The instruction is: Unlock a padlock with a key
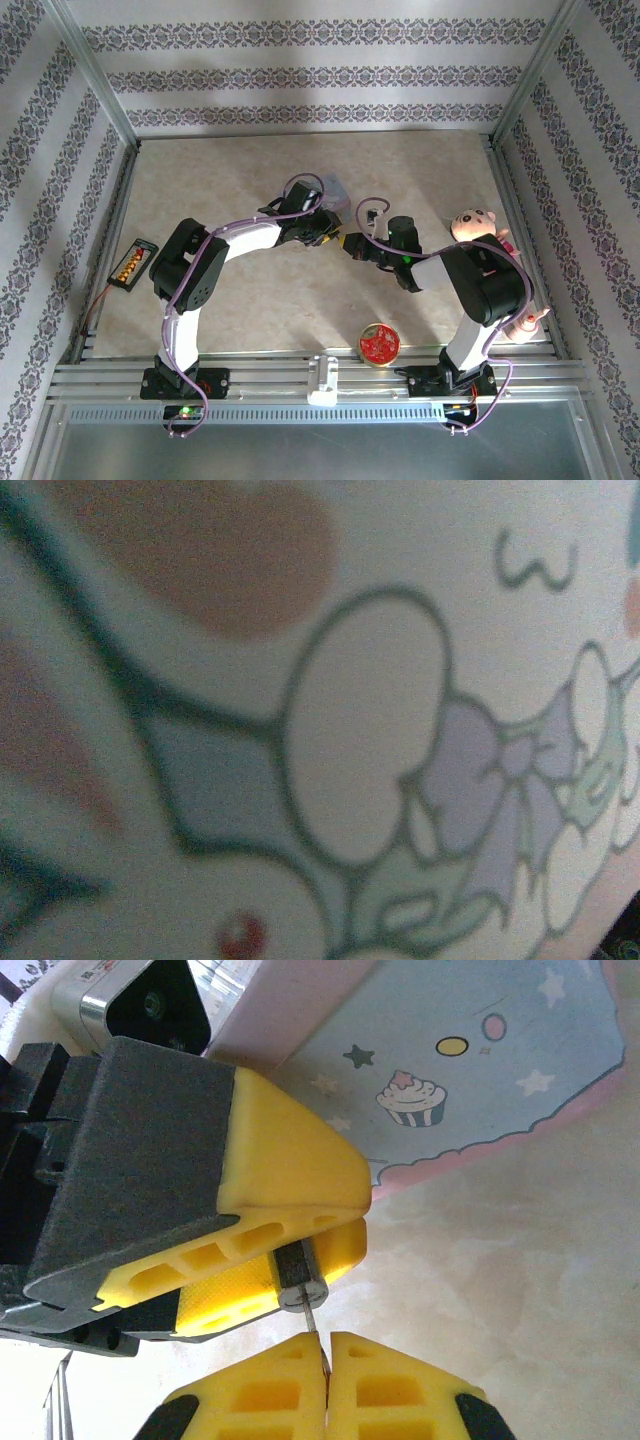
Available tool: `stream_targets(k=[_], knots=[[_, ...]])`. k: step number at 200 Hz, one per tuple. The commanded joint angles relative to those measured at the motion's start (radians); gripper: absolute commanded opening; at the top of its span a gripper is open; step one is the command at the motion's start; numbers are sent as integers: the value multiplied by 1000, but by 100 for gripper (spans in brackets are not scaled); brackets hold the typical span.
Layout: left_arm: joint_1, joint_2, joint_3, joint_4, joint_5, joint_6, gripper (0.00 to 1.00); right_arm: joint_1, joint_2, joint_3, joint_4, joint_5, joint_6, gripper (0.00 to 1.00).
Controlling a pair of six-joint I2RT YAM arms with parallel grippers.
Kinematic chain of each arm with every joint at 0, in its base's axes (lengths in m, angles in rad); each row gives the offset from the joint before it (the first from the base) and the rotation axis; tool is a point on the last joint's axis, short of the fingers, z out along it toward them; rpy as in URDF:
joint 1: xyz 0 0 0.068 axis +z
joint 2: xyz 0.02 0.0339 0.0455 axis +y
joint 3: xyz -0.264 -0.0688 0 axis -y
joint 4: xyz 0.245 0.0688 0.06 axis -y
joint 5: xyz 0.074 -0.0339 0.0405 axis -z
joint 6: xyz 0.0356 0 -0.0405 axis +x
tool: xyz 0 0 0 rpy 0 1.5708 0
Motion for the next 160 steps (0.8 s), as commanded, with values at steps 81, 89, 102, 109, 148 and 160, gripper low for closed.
stream_targets(k=[81, 89, 102, 109, 148, 160], knots=[[-28, -17, -41, -43, 201, -47, 0, -23, -102, 120, -104, 139, -115, 0], [-29, -17, -42, -42, 200, -47, 0, -22, -111, 125, -108, 144, -126, 0], [-29, -17, -43, -43, 200, -46, 0, -20, -124, 132, -150, 154, -147, 0], [-29, -18, -43, -43, 200, -47, 0, -15, -132, 137, -167, 163, -162, 0], [-29, -15, -40, -32, 207, -51, 0, 44, -168, 184, -284, 257, -273, 0], [-31, -14, -39, -32, 209, -51, 0, 56, -172, 194, -295, 275, -289, 0]])
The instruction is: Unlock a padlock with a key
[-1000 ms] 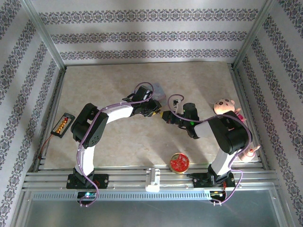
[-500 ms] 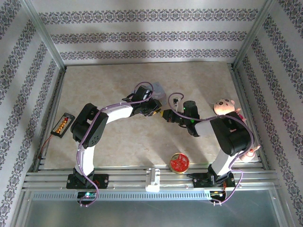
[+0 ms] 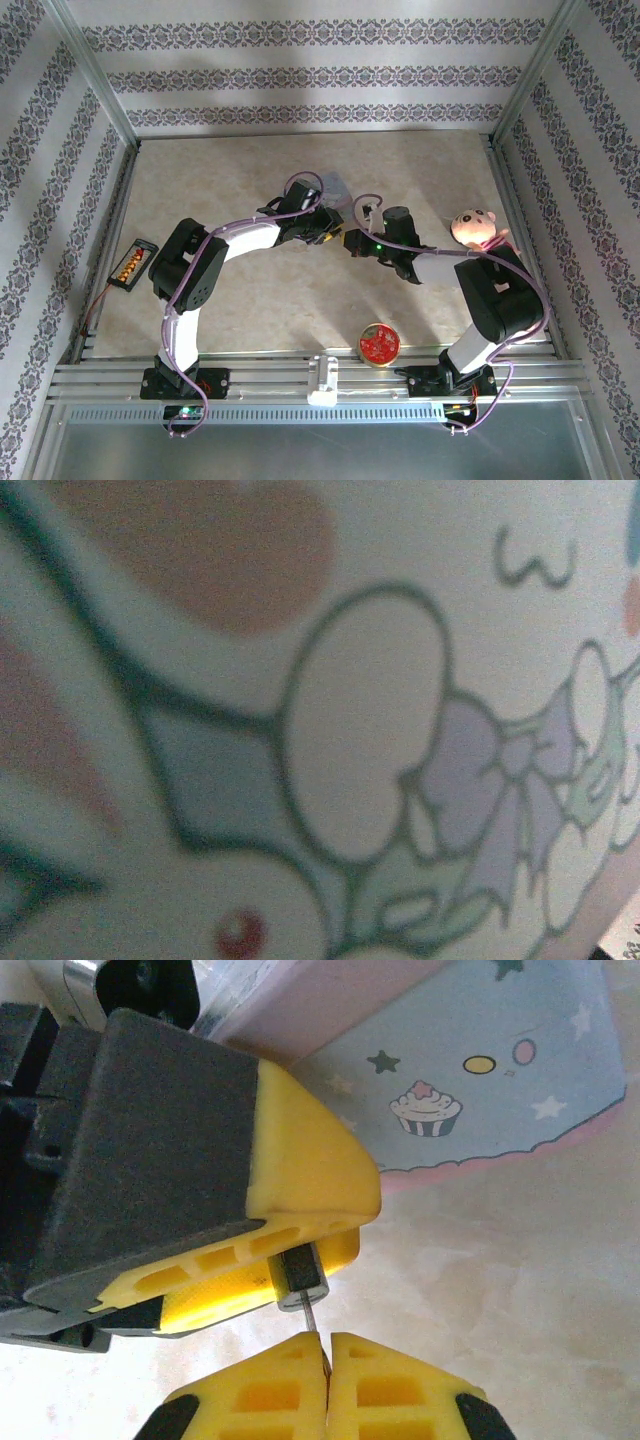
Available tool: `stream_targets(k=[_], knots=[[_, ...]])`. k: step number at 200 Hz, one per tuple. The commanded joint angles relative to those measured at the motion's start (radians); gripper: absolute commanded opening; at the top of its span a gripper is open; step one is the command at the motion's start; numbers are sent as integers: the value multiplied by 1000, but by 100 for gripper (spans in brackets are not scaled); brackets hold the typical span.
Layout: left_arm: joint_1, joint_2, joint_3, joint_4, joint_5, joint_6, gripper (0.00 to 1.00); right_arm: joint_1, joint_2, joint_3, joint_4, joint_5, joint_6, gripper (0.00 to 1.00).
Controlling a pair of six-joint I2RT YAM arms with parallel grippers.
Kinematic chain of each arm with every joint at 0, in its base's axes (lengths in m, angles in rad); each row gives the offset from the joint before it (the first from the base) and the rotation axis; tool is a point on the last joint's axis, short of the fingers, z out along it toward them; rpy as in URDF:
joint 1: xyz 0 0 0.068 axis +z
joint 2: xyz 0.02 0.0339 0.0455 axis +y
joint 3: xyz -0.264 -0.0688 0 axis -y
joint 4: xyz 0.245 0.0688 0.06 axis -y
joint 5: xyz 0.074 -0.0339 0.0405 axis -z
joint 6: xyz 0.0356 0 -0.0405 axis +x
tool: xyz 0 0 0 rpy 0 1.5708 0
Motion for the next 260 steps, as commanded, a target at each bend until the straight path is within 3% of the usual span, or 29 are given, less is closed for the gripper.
stream_targets(k=[1, 33, 80, 114, 138, 173, 200, 260], knots=[[-36, -12, -34, -77, 173, -28, 0, 19, -42, 94, 68, 147, -87, 0], [-38, -9, -36, -69, 183, -28, 0, 6, -34, 110, 83, 144, -74, 0], [-41, -9, -35, -57, 201, -32, 0, -89, 117, 159, 311, -155, 108, 0], [-41, -3, -31, -54, 212, -32, 0, -102, 184, 180, 411, -220, 141, 0], [-41, -3, -33, -53, 217, -33, 0, -103, 184, 186, 375, -167, 117, 0], [-41, -3, -31, -49, 219, -33, 0, -103, 140, 193, 186, 41, 55, 0], [-35, -1, -37, -46, 210, -37, 0, -102, 117, 181, 138, 61, 46, 0], [-22, 13, -60, -7, 168, -69, 0, -81, 32, 76, 76, 91, 31, 21]])
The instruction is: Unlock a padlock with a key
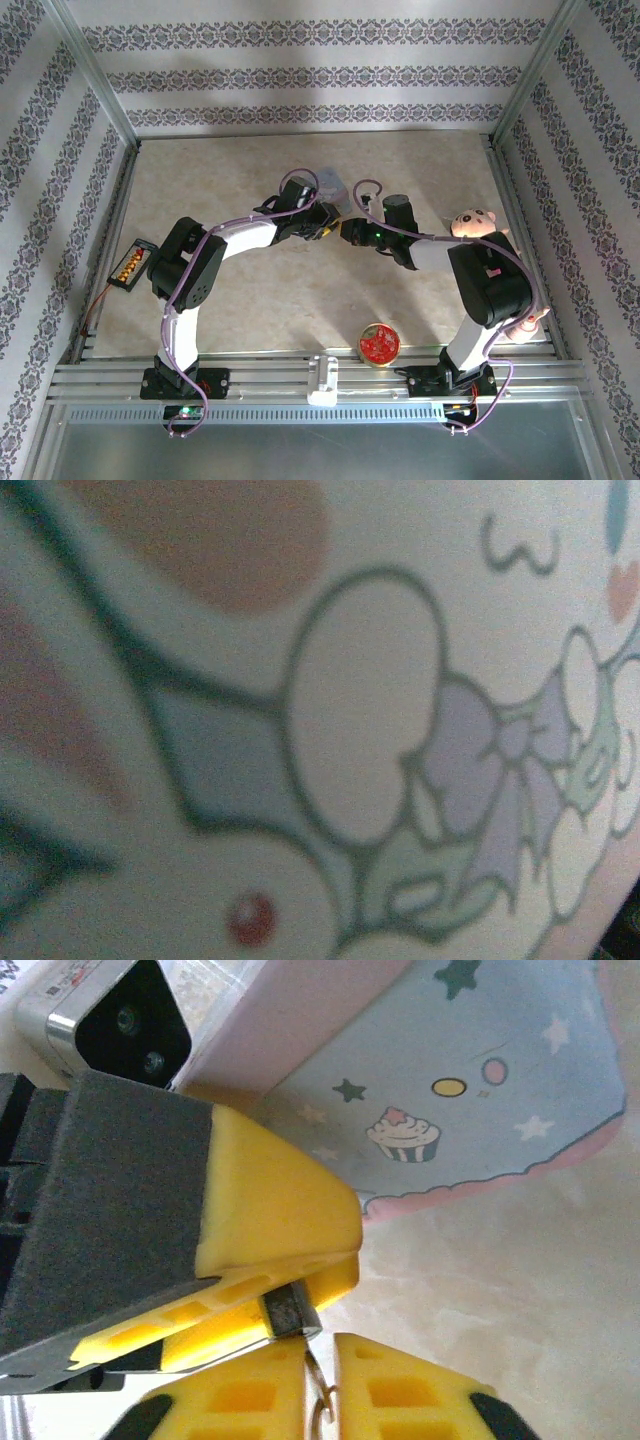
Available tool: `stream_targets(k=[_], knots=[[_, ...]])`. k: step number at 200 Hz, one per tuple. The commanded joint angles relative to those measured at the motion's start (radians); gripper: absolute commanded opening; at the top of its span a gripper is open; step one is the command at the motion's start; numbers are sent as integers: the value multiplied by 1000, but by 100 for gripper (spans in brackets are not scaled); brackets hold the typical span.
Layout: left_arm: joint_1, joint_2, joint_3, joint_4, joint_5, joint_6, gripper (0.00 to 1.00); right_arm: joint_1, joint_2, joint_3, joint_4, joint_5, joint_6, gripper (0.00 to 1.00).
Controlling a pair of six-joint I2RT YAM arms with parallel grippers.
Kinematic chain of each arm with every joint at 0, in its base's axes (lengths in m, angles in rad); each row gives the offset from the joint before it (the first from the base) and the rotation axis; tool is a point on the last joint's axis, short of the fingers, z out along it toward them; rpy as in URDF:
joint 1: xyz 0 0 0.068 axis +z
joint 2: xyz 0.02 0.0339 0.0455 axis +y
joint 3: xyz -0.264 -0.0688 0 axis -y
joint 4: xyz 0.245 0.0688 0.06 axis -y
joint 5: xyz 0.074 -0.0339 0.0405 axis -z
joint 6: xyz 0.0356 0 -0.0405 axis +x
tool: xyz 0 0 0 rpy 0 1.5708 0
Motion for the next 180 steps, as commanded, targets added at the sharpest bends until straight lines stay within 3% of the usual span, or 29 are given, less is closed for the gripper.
stream_targets(k=[1, 111, 180], knots=[[-48, 13, -45, -80, 165, -43, 0, -21, -69, -27, 76, 200, -7, 22], [-42, 17, -58, -57, 160, -40, 0, 72, -324, -238, 32, 304, 23, 40], [-42, 9, -56, -72, 163, -29, 0, 100, -238, -227, 78, 281, 87, 33]])
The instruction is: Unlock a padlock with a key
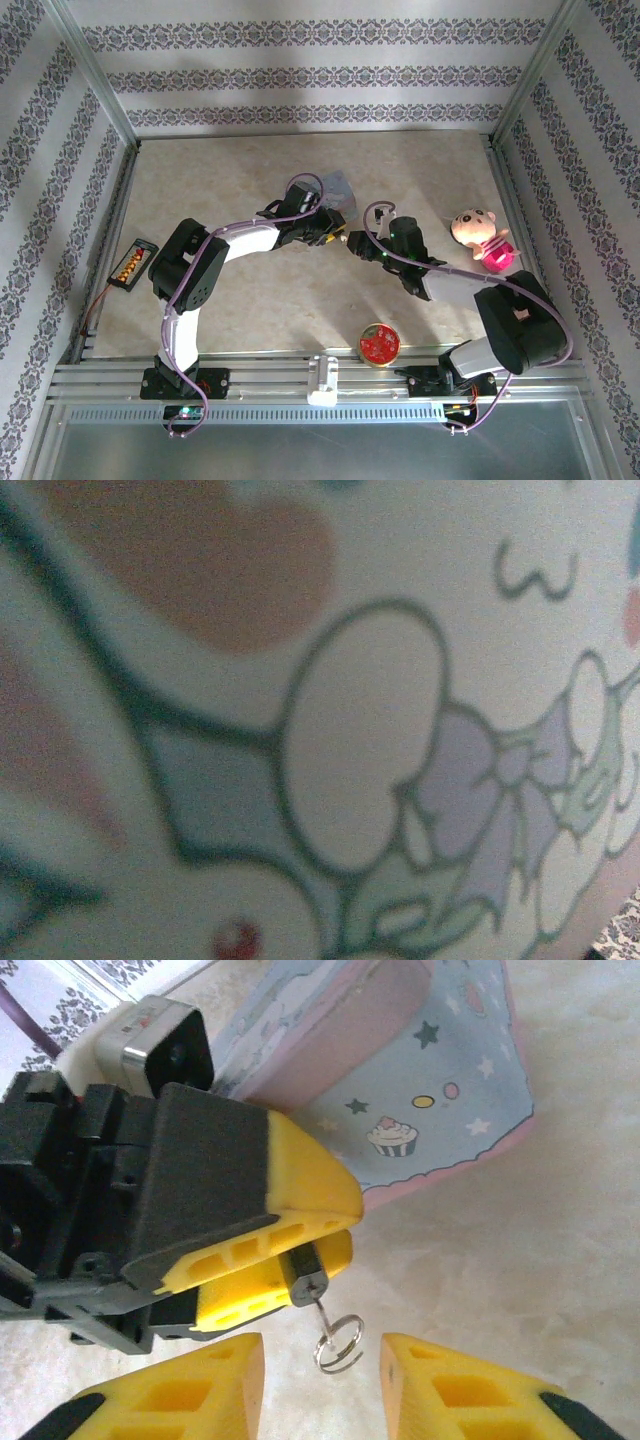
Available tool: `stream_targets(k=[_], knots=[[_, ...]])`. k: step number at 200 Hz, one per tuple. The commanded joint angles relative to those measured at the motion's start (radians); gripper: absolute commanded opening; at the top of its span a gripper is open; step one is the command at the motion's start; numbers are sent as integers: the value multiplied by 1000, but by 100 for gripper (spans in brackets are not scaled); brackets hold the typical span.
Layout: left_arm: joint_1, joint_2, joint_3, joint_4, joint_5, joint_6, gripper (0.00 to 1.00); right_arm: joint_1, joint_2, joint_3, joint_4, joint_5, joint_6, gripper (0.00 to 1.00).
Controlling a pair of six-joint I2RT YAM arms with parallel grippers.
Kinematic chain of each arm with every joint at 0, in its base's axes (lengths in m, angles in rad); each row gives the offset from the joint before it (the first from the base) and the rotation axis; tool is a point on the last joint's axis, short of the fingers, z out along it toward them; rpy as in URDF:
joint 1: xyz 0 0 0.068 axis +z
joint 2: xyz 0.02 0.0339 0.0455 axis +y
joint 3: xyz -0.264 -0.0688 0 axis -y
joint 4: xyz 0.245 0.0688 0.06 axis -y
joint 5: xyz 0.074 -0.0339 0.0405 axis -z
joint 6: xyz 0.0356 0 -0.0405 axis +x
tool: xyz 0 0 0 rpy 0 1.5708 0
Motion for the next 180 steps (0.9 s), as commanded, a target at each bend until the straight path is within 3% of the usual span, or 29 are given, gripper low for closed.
stream_targets(k=[1, 180], knots=[[-17, 10, -33, -91, 116, -61, 0, 9, 35, 4, 42, 5, 30, 33], [-17, 3, -39, -86, 119, -61, 0, 7, 143, 54, 130, -70, 72, 26]])
